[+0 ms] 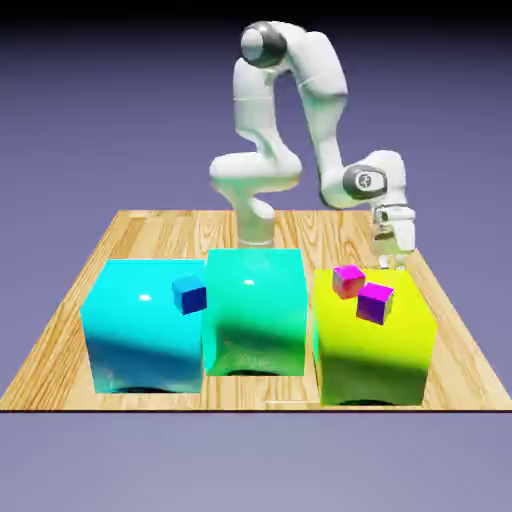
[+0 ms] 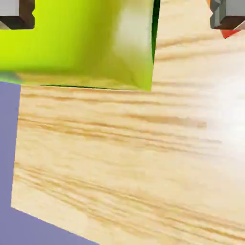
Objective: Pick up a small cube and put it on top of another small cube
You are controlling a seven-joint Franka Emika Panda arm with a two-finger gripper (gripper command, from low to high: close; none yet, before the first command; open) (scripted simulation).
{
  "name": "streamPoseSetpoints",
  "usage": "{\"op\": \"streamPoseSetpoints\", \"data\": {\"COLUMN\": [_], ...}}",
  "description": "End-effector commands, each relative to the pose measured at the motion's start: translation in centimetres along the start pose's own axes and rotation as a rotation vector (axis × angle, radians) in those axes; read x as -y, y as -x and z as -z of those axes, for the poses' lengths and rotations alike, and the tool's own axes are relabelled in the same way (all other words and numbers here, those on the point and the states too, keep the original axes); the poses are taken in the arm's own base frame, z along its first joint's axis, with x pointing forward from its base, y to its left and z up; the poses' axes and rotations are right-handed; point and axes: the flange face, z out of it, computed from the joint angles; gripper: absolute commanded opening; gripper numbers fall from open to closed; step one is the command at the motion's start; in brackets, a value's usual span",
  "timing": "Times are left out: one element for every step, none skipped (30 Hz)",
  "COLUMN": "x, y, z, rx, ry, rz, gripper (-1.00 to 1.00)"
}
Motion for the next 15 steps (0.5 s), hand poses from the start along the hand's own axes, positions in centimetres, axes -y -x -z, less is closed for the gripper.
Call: {"op": "streamPoseSetpoints", "data": {"x": [0.6, 1.4, 2.1, 2.7, 3.1, 3.5, 3.9, 4.3, 4.4, 4.6, 4.7, 4.9, 5.0, 5.1, 5.2], "y": [0.2, 0.5, 0.7, 0.9, 1.0, 1.2, 1.3, 1.4, 1.5, 1.5, 1.6, 1.6, 1.7, 1.7, 1.7], "z": [-0.6, -1.1, -1.6, -2.0, -2.4, -2.7, -3.1, -3.4, -3.7, -4.0, -4.3, -4.5, -4.7, -4.8, -5.0], "rx": [0.028, 0.052, 0.074, 0.096, 0.12, 0.142, 0.164, 0.185, 0.211, 0.235, 0.259, 0.283, 0.306, 0.328, 0.35], "ry": [0.012, 0.022, 0.032, 0.042, 0.052, 0.061, 0.07, 0.078, 0.086, 0.093, 0.099, 0.105, 0.11, 0.115, 0.119], "rz": [0.035, 0.072, 0.109, 0.142, 0.167, 0.192, 0.216, 0.238, 0.254, 0.269, 0.284, 0.299, 0.314, 0.328, 0.342], "gripper": [0.0, 0.0, 0.0, 0.0, 0.0, 0.0, 0.0, 0.0, 0.0, 0.0, 0.0, 0.0, 0.0, 0.0, 0.0]}}
